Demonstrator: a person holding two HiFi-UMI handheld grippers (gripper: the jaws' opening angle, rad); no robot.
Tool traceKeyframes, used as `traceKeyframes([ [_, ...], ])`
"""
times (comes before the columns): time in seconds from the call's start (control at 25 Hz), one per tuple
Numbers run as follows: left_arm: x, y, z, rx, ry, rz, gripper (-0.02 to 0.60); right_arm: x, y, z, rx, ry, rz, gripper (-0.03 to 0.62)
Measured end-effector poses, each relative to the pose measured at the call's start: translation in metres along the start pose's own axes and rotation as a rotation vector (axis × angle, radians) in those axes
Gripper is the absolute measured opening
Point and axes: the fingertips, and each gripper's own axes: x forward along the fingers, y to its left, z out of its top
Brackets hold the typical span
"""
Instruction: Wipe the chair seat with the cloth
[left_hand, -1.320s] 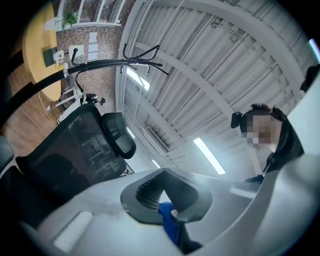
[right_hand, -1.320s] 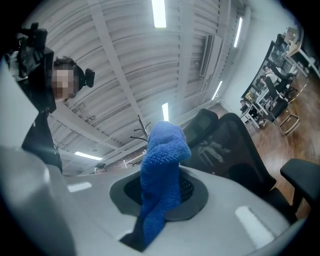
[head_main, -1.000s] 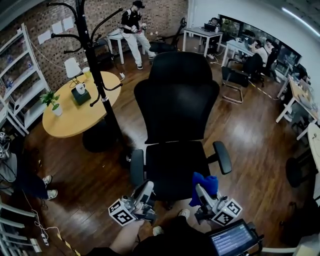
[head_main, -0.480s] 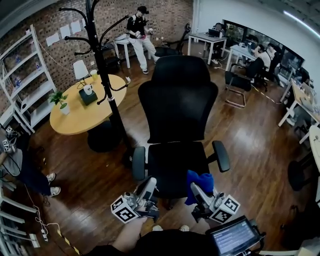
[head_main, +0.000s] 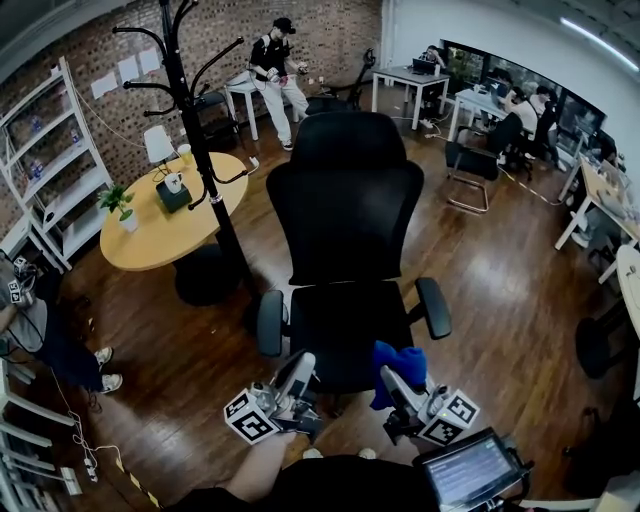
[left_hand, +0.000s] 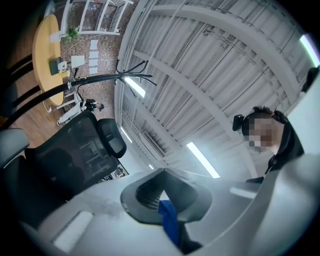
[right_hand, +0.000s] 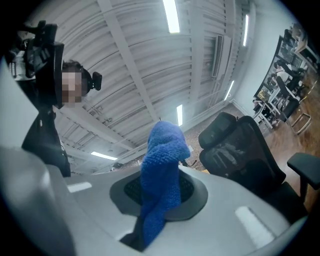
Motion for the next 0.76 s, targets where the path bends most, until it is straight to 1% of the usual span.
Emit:
traceKeyframes([
  [0.28,0.002,-0.006,-0.002,0.004,0.01,-0.002,-0.008,-0.005,-0.001,0.007,-0.003,-0.017,-0.005,0.048],
  [0.44,0.003,-0.009,0.0,0.0,0.005,-0.007,-0.008,-0.004,-0.001,0.01,-0.015,-0.009,-0.009,0.048],
  [0.56,0.004,-0.008,0.0,0.0,0.007,-0.008,-0.008,-0.004,-0.002,0.012,-0.009,-0.028,-0.01,0.048],
  [0.76,0.004,-0.006,-0.003,0.002,0.008,-0.005,-0.008,-0.008,-0.005,0.009,-0.006,-0.032,-0.011,0.048],
])
